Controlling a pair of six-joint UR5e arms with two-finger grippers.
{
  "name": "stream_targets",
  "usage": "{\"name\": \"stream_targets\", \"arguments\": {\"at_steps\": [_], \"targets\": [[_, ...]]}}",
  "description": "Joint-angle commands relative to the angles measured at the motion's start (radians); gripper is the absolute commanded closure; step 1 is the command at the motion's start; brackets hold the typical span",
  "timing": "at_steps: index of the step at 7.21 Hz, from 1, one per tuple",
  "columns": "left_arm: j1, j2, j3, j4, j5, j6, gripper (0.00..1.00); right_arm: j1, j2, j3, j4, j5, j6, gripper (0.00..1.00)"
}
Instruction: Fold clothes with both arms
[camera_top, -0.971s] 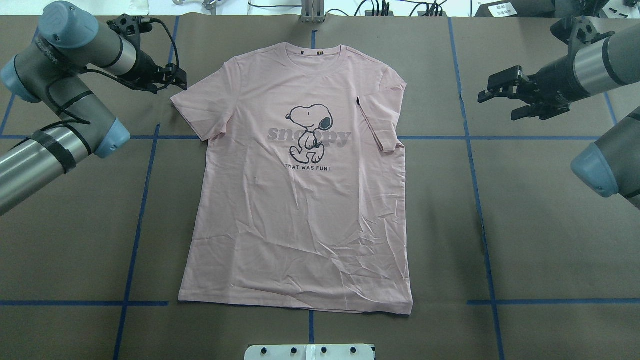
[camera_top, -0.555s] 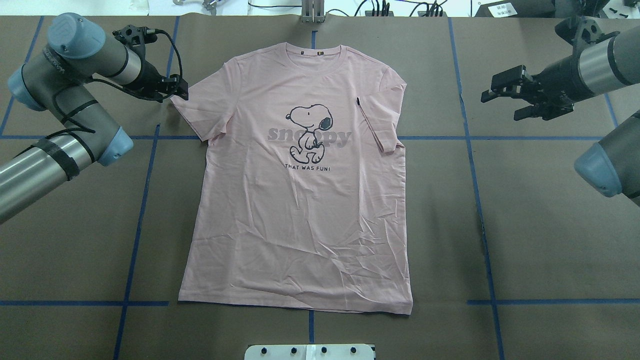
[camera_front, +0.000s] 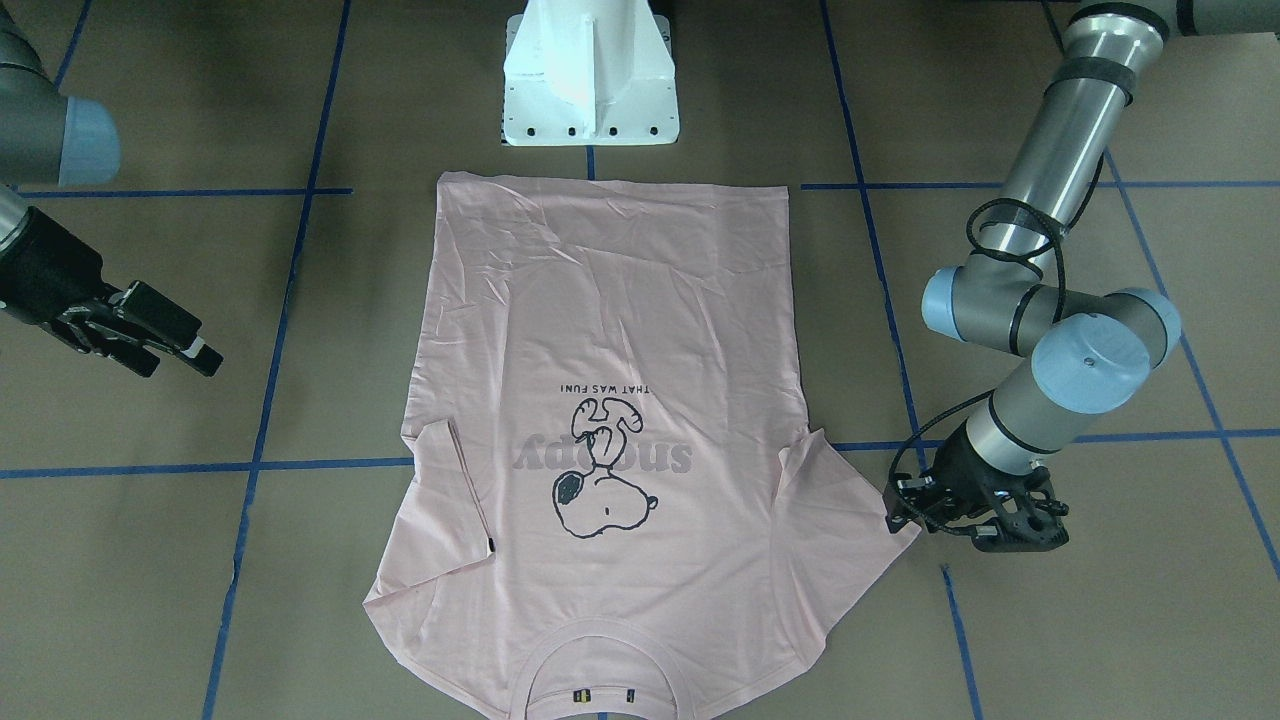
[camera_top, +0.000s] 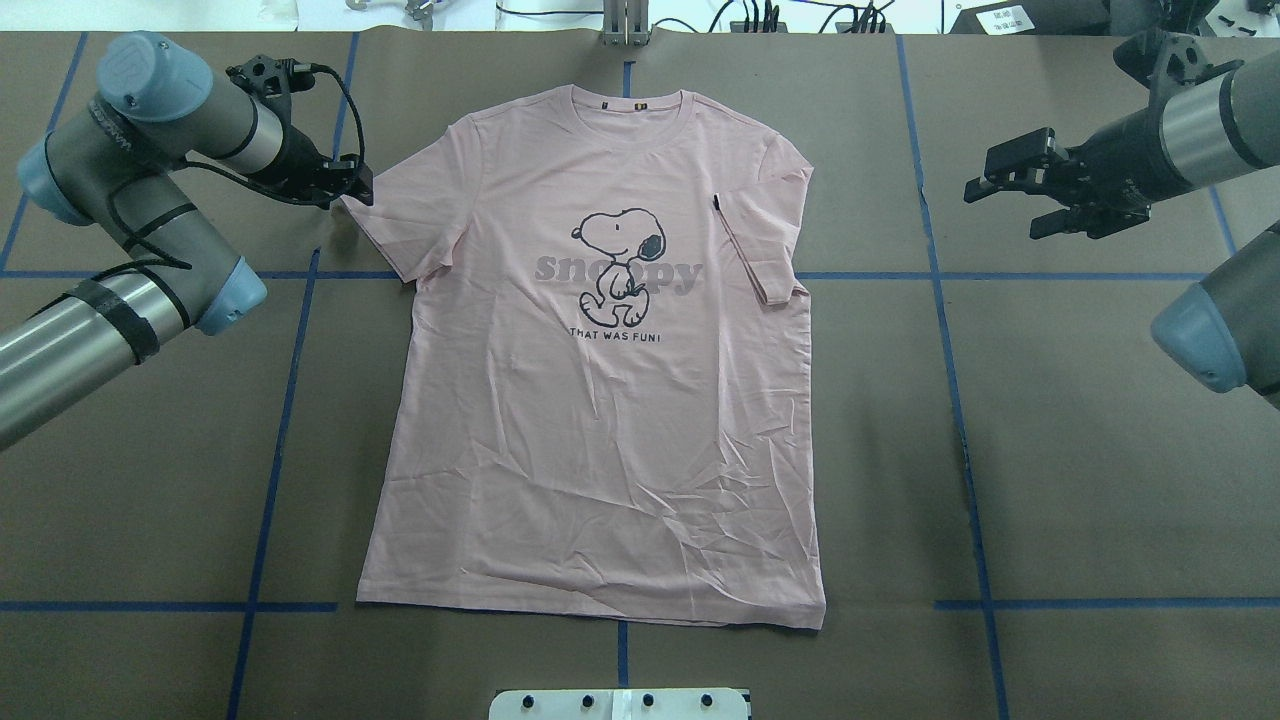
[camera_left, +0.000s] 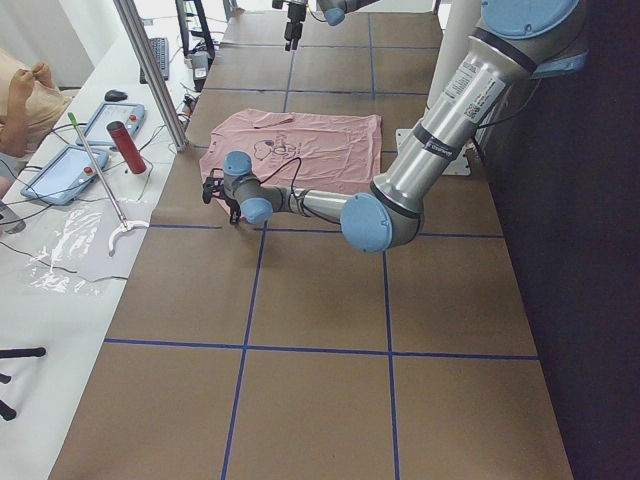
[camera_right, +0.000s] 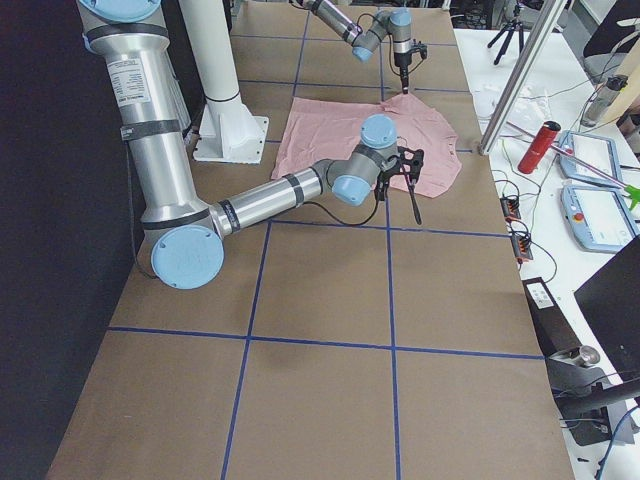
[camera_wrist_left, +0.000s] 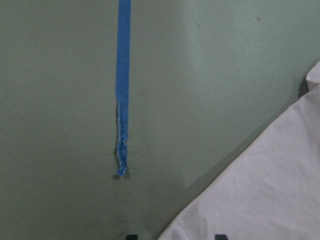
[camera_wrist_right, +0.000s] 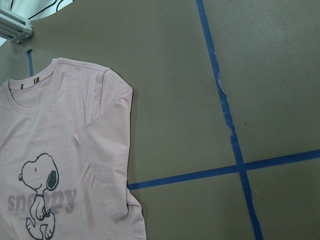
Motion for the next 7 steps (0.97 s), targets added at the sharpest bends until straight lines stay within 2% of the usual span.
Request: {"name": "stream_targets", "arguments": {"at_steps": [1, 2, 5, 6, 7], "targets": [[0.0, -0.005, -0.001, 0.0, 0.0, 0.0, 1.0, 0.001, 0.0, 0.0, 0.014, 0.002, 0.001, 0.0], [-0.004, -0.011, -0.014, -0.001, -0.001, -0.009, 1.0, 0.001, 0.0, 0.0, 0.024, 0.008, 0.002, 0.0], [0.005, -0.063, -0.102, 0.014, 0.0, -0.203, 1.0, -0.001, 0.011, 0.006, 0.031, 0.002, -0.002, 0.0], [0.056, -0.094, -0.1, 0.014, 0.009, -0.286, 1.0, -0.001, 0.002, -0.003, 0.035, -0.006, -0.024, 0.0], [0.095, -0.122, -0.084, 0.015, 0.079, -0.301, 1.0, 0.001, -0.013, -0.008, 0.095, -0.013, -0.019, 0.0]]}}
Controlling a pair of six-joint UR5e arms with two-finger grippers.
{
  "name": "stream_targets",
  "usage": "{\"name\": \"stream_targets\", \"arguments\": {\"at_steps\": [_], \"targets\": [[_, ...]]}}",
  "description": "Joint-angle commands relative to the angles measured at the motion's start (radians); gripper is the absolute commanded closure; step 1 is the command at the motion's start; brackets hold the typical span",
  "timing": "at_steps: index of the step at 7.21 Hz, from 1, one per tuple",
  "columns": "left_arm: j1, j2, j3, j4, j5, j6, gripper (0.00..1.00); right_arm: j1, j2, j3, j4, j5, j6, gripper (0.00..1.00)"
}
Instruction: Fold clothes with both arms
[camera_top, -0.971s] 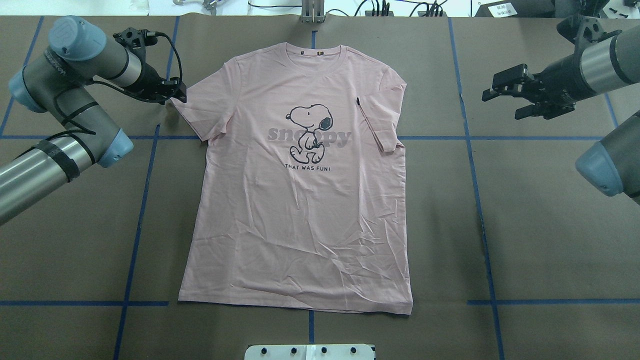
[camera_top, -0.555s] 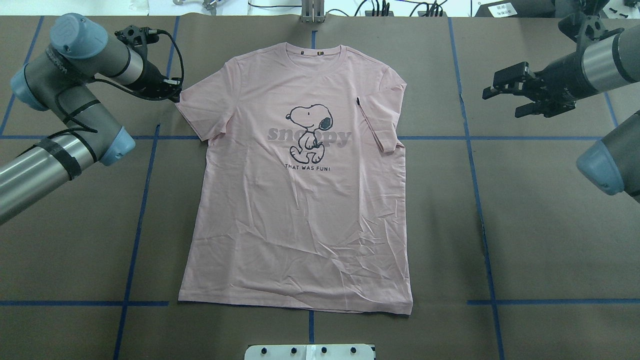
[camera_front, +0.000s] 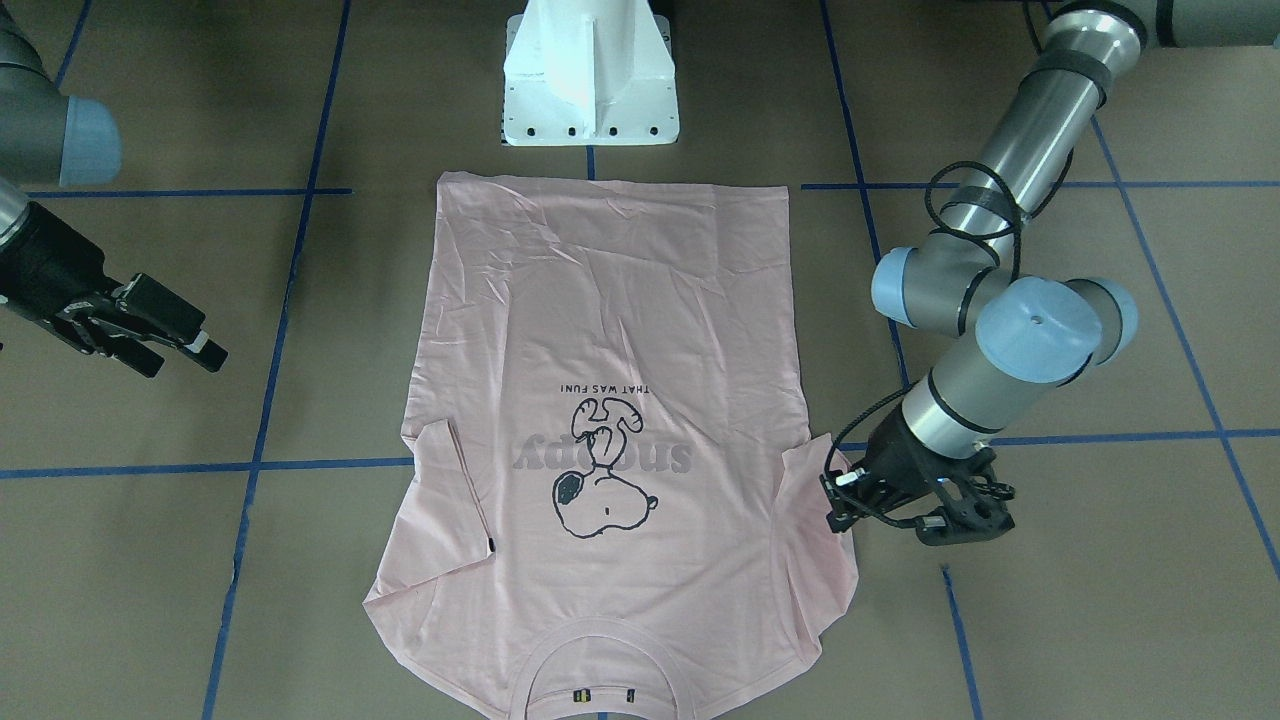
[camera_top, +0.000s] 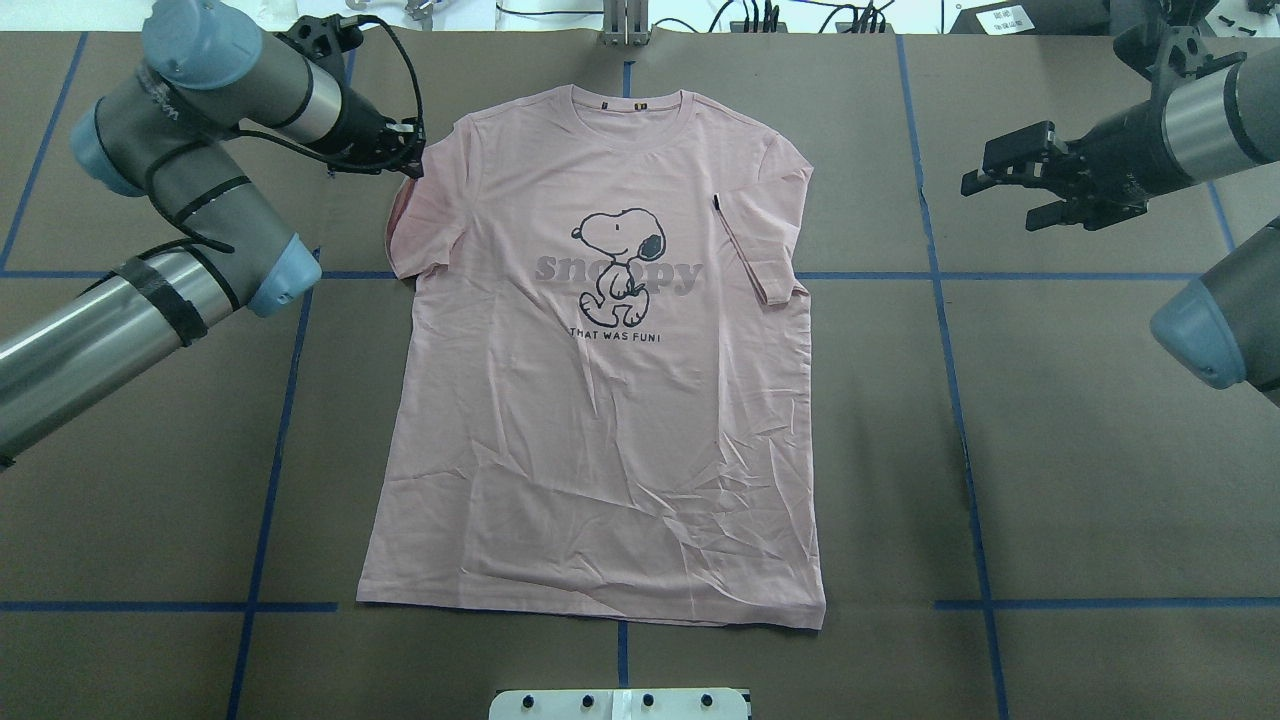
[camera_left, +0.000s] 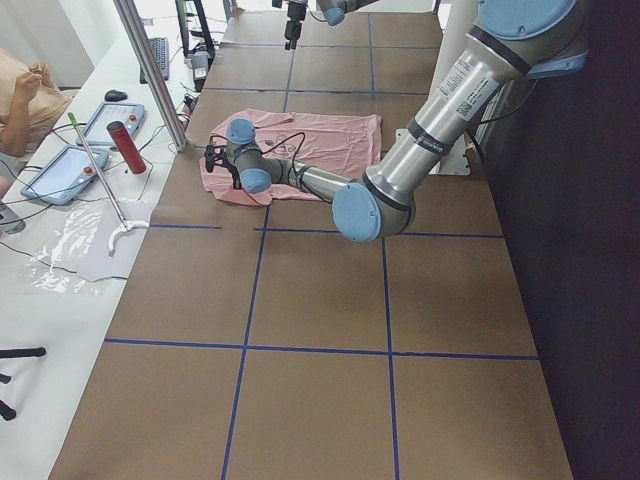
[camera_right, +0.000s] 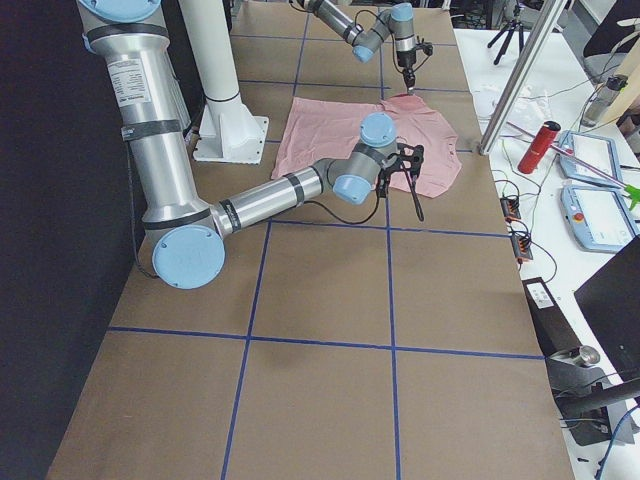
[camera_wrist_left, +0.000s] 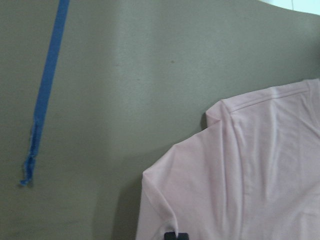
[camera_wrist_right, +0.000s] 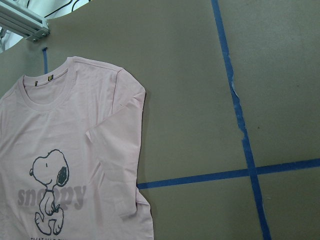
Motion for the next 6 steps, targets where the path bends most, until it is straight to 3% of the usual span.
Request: {"name": "stream_targets", "arguments": {"at_steps": [1, 6], "targets": [[0.056, -0.083, 0.062, 0.006, 0.085, -0.058, 1.0, 0.0, -0.014, -0.026, 0.097, -0.018, -0.002, 0.0], [0.075, -0.156, 0.166, -0.018, 0.164, -0.058, 1.0, -0.003, 0.007, -0.043, 0.101, -0.02, 0.0, 0.0]]}}
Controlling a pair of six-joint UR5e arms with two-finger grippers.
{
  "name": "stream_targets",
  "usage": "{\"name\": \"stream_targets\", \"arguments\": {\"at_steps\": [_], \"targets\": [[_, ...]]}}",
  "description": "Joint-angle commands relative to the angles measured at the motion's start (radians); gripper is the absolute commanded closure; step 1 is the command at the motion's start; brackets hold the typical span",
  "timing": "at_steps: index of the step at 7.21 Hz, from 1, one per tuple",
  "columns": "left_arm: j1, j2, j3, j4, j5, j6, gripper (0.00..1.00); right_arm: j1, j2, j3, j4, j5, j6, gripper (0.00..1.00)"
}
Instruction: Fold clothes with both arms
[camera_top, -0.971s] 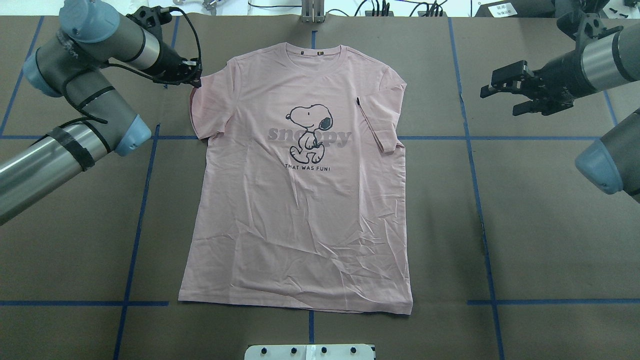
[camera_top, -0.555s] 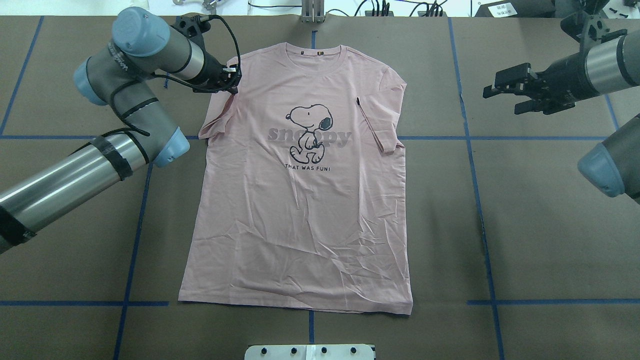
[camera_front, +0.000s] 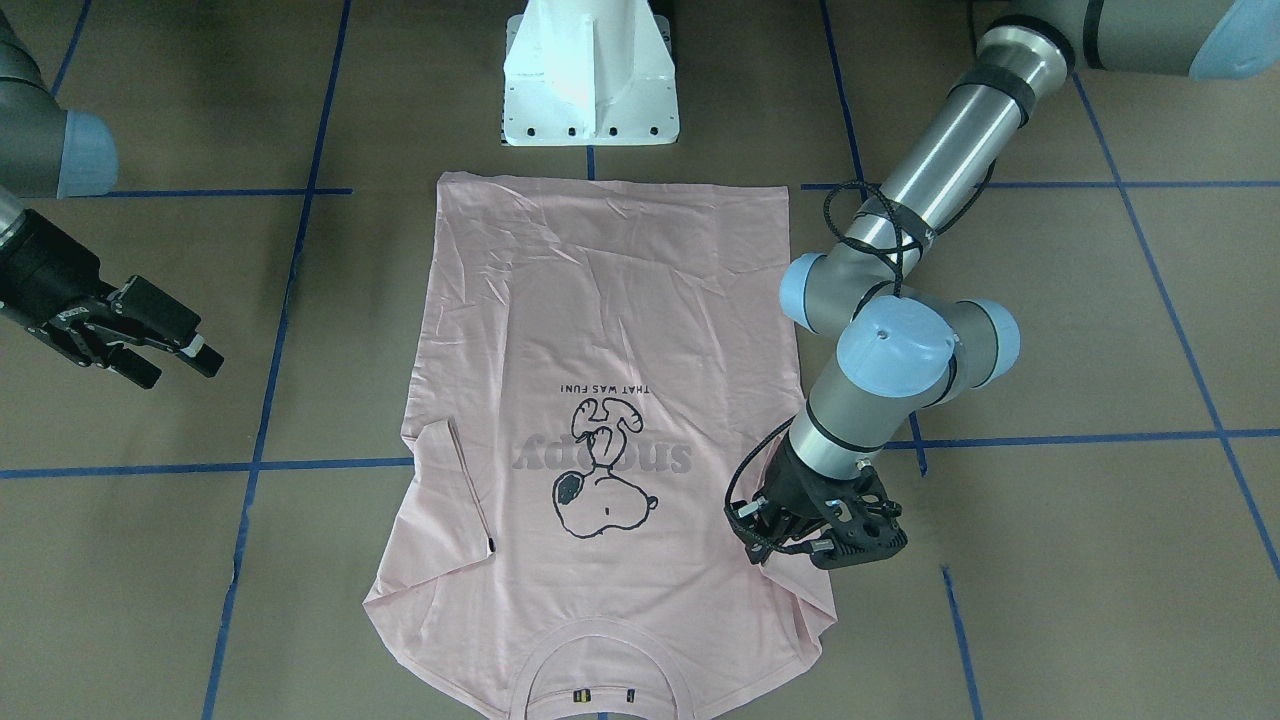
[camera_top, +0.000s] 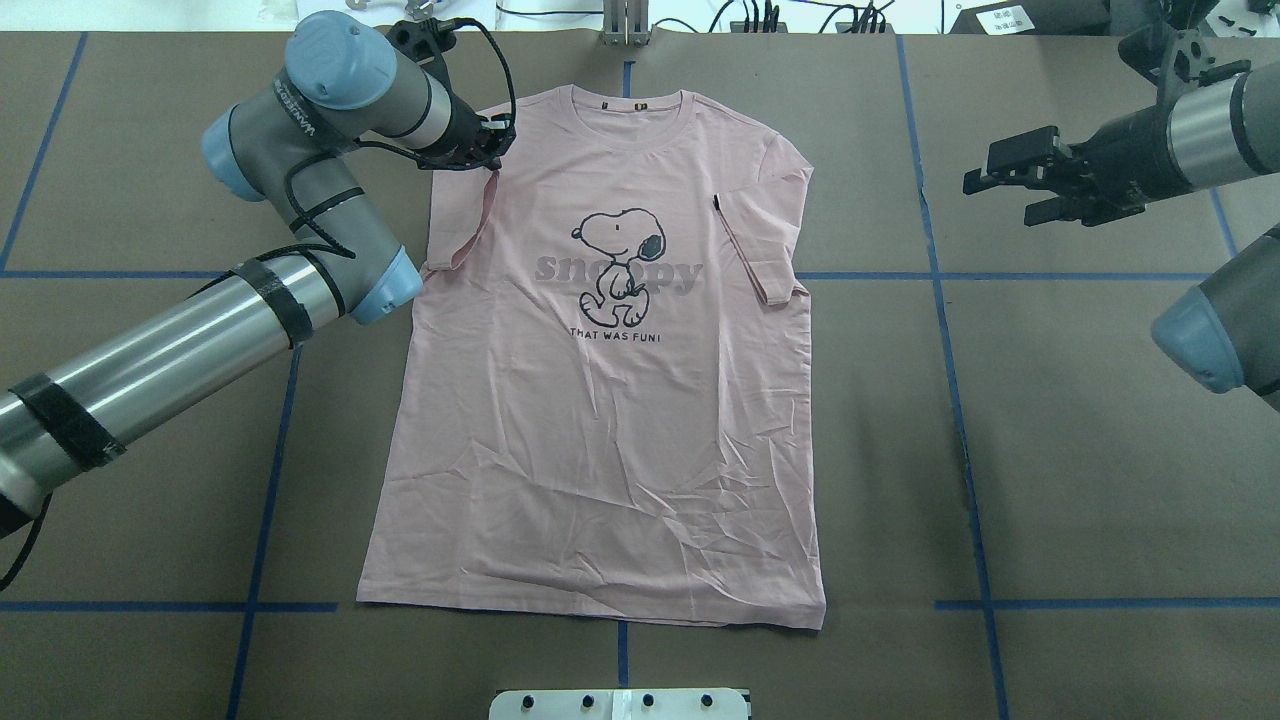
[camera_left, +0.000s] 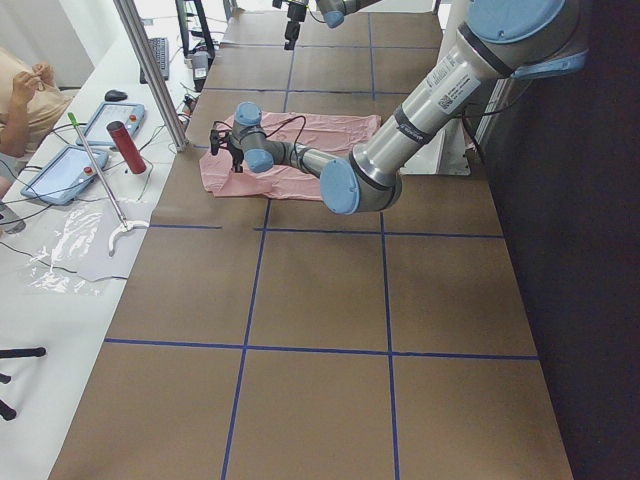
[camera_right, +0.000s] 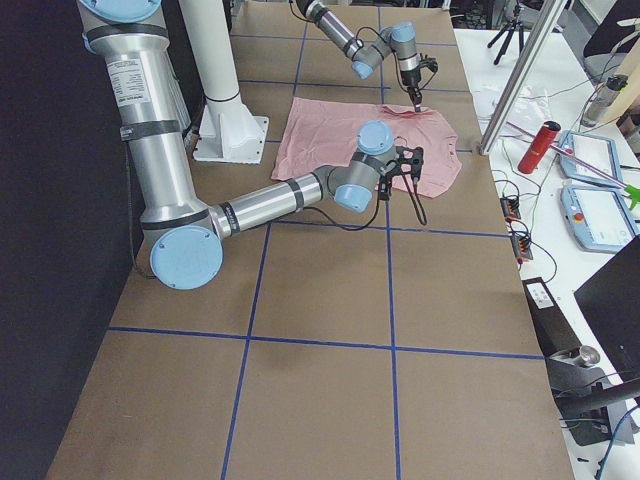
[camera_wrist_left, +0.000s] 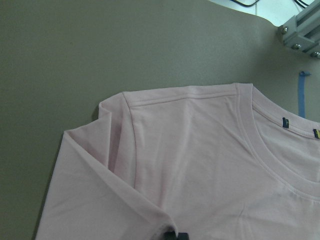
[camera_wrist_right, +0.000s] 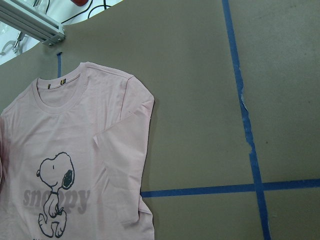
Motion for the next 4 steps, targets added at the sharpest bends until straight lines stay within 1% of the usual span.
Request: {"name": "stream_targets", "arguments": {"at_steps": [1, 2, 3, 4], "targets": [[0.012, -0.005, 0.005, -0.011, 0.009, 0.0, 0.64, -0.001, 0.009, -0.006, 0.001, -0.001, 0.002, 0.0], [0.012, 0.014, -0.055, -0.011, 0.007, -0.005, 0.01, -0.011, 0.018, -0.006, 0.0, -0.004, 0.005, 0.0], [0.013, 0.074, -0.183, -0.011, 0.004, -0.047, 0.0, -0.063, 0.037, 0.004, 0.001, -0.067, 0.095, 0.0], [0.022, 0.141, -0.339, -0.009, -0.002, -0.104, 0.0, -0.164, 0.047, 0.02, 0.001, -0.164, 0.256, 0.0]]}}
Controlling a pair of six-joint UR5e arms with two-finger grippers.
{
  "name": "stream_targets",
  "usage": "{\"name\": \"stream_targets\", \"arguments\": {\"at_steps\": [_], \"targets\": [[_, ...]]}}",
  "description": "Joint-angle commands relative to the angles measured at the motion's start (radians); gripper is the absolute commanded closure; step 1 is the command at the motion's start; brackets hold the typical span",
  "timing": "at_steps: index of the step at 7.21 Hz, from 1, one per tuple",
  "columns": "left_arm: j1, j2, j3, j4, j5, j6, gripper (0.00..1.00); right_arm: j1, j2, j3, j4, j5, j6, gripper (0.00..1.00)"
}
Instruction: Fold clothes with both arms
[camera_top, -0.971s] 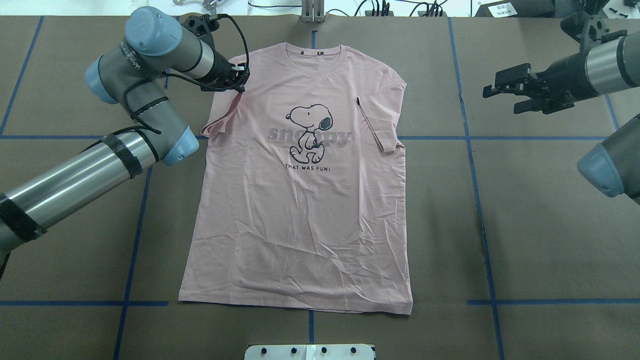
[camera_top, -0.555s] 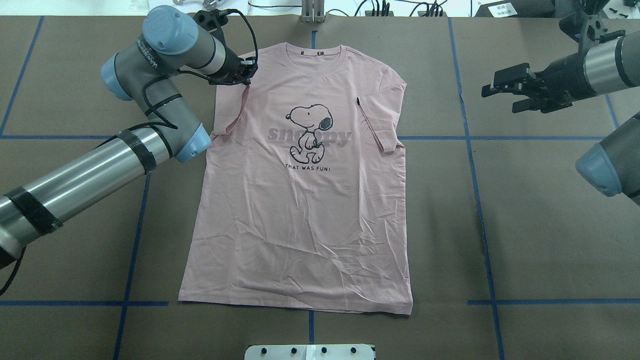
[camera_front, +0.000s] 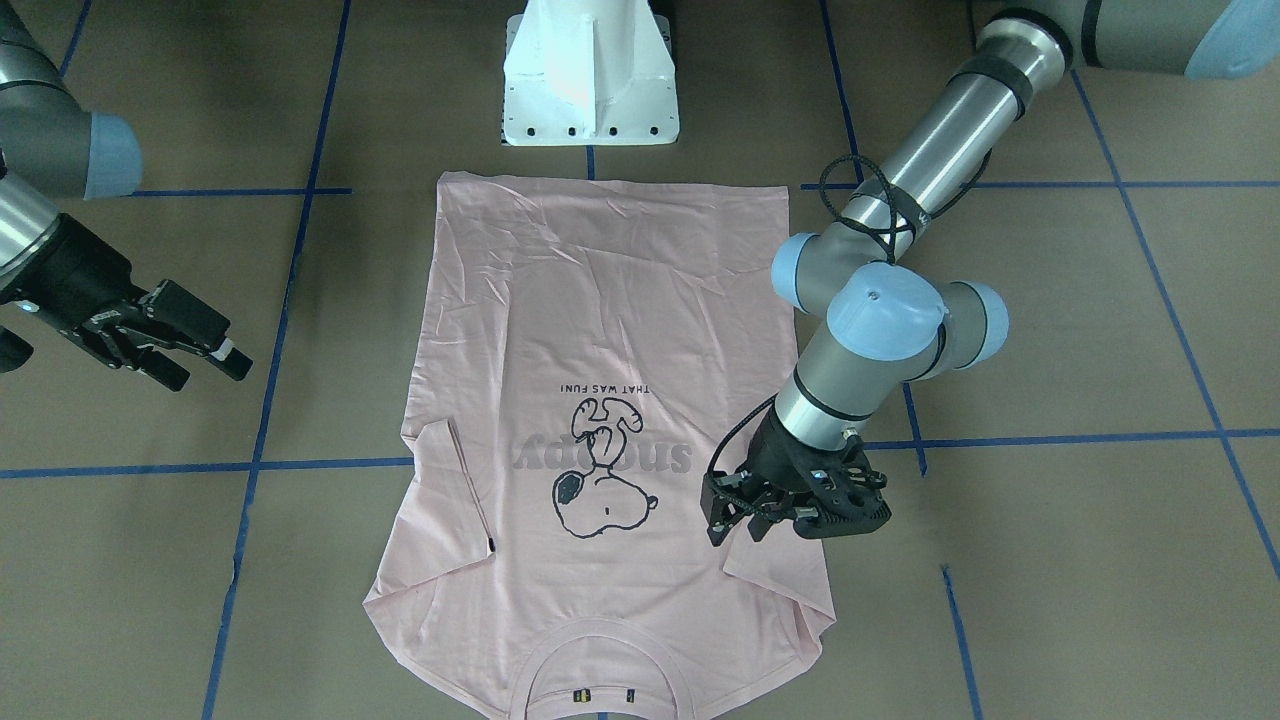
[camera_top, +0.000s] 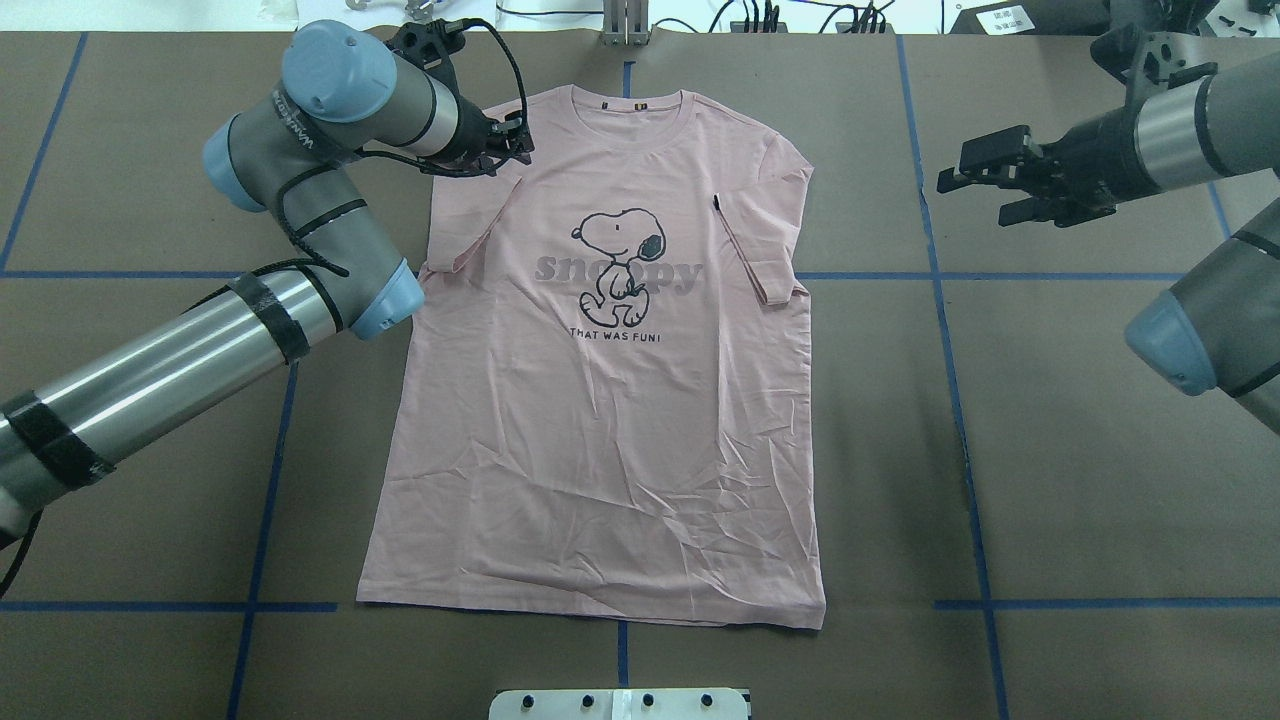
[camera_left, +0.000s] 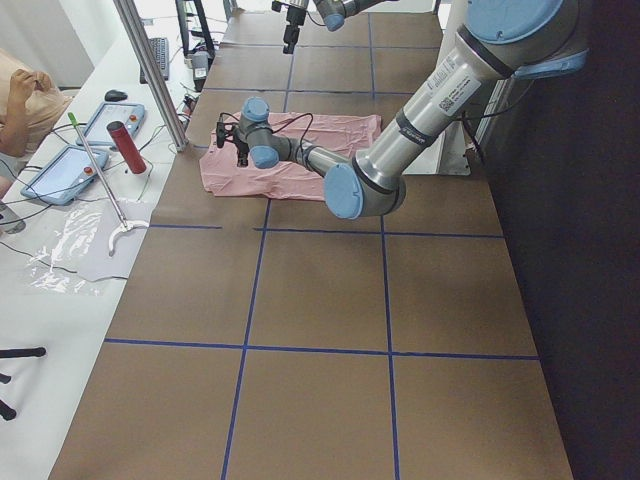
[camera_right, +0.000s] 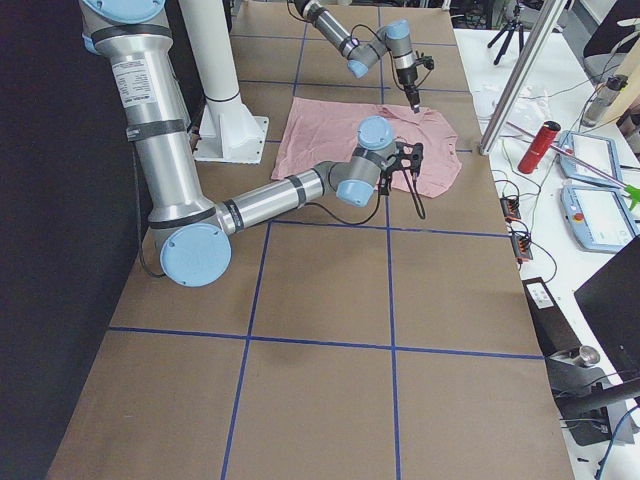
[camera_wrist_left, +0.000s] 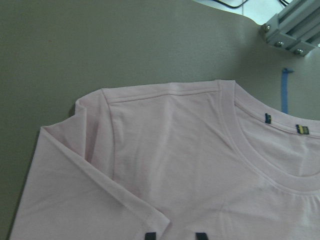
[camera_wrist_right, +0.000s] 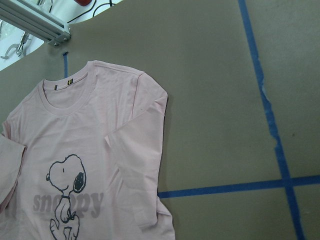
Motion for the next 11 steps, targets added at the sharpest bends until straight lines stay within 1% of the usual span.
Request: {"name": "stream_targets", "arguments": {"at_steps": [1, 2, 3, 4, 5, 6, 7, 8, 9, 10, 11], "targets": [[0.026, 0.179, -0.323, 0.004, -0.006, -0.061, 0.0, -0.181, 0.016, 0.053, -0.016, -0.163, 0.264, 0.0], [0.032, 0.245, -0.438, 0.016, -0.009, -0.063, 0.0, -0.274, -0.007, 0.09, -0.023, -0.246, 0.393, 0.01], [0.046, 0.275, -0.473, 0.015, -0.048, -0.092, 0.0, -0.378, -0.034, 0.155, -0.085, -0.333, 0.448, 0.02], [0.046, 0.277, -0.469, 0.01, -0.049, -0.101, 0.0, -0.534, -0.066, 0.274, -0.274, -0.492, 0.45, 0.07], [0.046, 0.277, -0.467, 0.004, -0.049, -0.104, 0.0, -0.668, -0.1, 0.348, -0.379, -0.615, 0.494, 0.11], [0.046, 0.278, -0.464, 0.004, -0.049, -0.104, 0.0, -0.777, -0.106, 0.363, -0.424, -0.714, 0.641, 0.16], [0.046, 0.28, -0.446, 0.0, -0.047, -0.101, 0.0, -0.853, -0.099, 0.422, -0.592, -0.795, 0.666, 0.18], [0.047, 0.278, -0.44, -0.001, -0.045, -0.101, 0.0, -0.907, -0.097, 0.441, -0.645, -0.814, 0.745, 0.19], [0.047, 0.278, -0.44, -0.001, -0.045, -0.101, 0.0, -0.977, -0.103, 0.438, -0.654, -0.905, 0.825, 0.21], [0.047, 0.278, -0.435, -0.001, -0.042, -0.1, 0.0, -1.001, -0.106, 0.434, -0.658, -0.937, 0.835, 0.21], [0.047, 0.278, -0.435, -0.001, -0.042, -0.1, 0.0, -1.005, -0.107, 0.408, -0.658, -0.939, 0.851, 0.23]]}}
